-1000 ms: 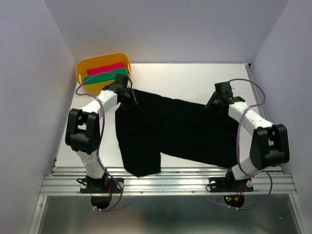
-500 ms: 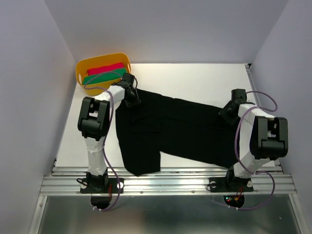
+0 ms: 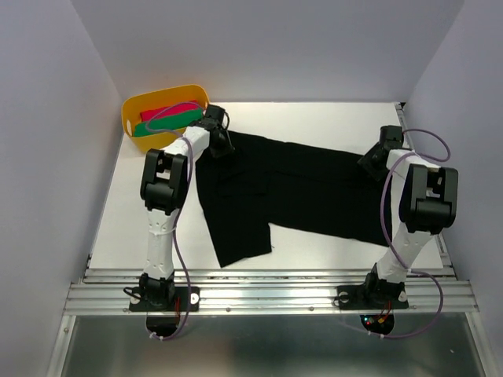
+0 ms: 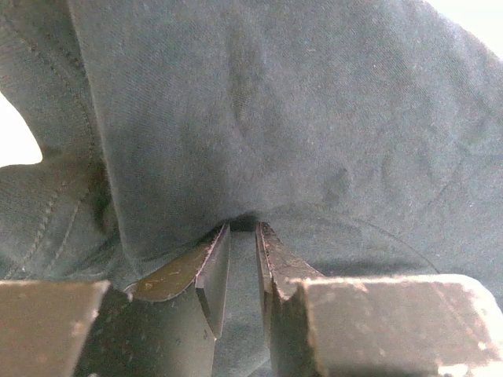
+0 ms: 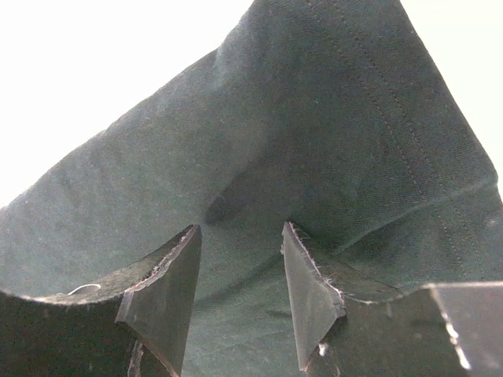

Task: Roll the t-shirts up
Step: Fold the T-shirt at the center of the board.

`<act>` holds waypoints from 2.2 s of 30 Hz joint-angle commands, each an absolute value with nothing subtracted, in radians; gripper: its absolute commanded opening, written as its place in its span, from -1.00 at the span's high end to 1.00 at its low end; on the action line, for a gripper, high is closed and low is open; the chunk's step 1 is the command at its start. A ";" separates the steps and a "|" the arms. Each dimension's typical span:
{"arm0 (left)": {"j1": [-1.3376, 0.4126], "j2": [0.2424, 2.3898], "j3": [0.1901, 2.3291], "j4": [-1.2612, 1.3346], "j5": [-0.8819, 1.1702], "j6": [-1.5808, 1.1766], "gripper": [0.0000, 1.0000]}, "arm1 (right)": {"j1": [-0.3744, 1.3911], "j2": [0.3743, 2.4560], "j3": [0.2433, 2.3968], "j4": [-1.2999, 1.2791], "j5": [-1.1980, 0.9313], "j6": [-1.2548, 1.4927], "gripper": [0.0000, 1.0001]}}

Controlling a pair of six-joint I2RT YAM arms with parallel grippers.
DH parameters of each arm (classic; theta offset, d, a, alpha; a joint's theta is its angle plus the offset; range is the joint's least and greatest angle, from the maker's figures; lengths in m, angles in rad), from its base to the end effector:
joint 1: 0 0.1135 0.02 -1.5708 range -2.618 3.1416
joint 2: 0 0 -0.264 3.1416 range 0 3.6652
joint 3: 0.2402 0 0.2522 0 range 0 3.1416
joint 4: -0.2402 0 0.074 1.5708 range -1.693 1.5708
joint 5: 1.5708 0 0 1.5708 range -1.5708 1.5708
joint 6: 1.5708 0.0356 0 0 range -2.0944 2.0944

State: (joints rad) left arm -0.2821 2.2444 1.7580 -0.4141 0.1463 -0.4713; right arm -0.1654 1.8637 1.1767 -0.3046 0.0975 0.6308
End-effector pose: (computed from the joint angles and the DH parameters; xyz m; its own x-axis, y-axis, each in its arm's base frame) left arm 0.4760 -0.1434 0.1728 -0.8351 -0.2256 -0.5016 -0.0189 0.9232 -0.3839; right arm 0.3778 -0.0666 0.1657 -0.5390 0.6851 -0.4901 0.6616 0.7044 0.2570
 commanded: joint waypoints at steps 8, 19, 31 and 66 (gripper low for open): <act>-0.272 2.344 2.069 -0.563 -0.022 -0.416 0.32 | -0.261 1.784 1.243 -0.365 0.072 0.564 -0.18; -0.272 2.206 2.049 -0.558 0.054 -0.396 0.27 | -0.390 1.716 1.111 -0.364 0.049 0.592 -0.08; -0.272 2.123 1.927 -0.526 0.130 -0.388 0.27 | -0.390 1.825 1.143 -0.333 -0.040 0.617 0.11; -0.278 2.074 1.888 -0.537 0.118 -0.397 0.27 | -0.390 1.577 0.990 -0.446 -0.098 0.584 0.99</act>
